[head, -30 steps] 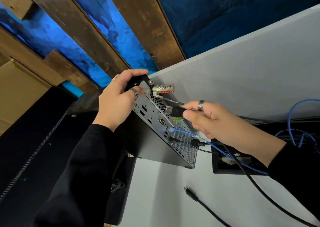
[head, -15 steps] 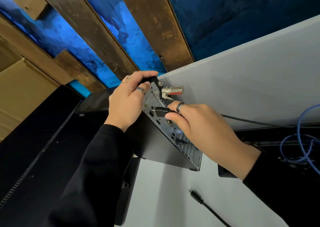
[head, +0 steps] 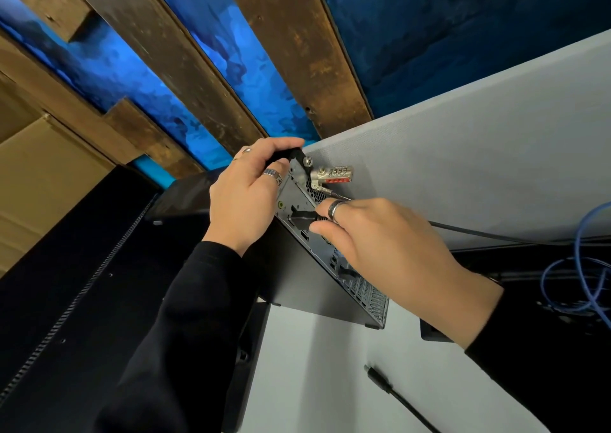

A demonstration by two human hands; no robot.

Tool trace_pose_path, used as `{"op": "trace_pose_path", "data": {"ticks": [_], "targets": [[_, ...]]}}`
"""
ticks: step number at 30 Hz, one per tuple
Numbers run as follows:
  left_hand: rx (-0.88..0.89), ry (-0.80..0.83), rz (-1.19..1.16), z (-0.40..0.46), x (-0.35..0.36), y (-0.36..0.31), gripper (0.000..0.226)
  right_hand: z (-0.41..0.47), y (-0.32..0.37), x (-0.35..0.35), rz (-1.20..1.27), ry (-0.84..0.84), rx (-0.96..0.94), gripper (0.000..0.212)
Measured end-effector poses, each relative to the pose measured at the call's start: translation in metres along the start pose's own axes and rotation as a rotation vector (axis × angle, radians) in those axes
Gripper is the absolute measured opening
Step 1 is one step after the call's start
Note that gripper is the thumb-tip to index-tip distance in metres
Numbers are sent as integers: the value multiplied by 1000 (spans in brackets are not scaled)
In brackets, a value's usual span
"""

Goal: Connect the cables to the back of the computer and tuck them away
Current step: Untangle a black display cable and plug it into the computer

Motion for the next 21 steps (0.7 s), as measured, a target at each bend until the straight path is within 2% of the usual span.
{"op": "trace_pose_path", "data": {"ticks": [5, 12, 16, 21], "targets": [[-5, -12, 11, 0, 0, -5, 40, 2, 5, 5, -102, -21, -37, 21], [-40, -40, 20, -4, -2, -10, 48, 5, 7, 8, -82, -24, -32, 30], [-56, -48, 33, -5, -3, -8, 42, 10, 7, 8, -90, -13, -14, 29], [-43, -57, 23, -5, -6, -6, 36, 15, 5, 1, 60, 150, 79, 27]]}}
Point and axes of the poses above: each hand's wrist, its own z-axis towards the middle knuckle, its own x-axis out of the palm, y = z × x, the point moved 4 cm from there along z, towards the middle knuckle, and after that the axes turned 14 degrees about z, right-handed, at the moved point
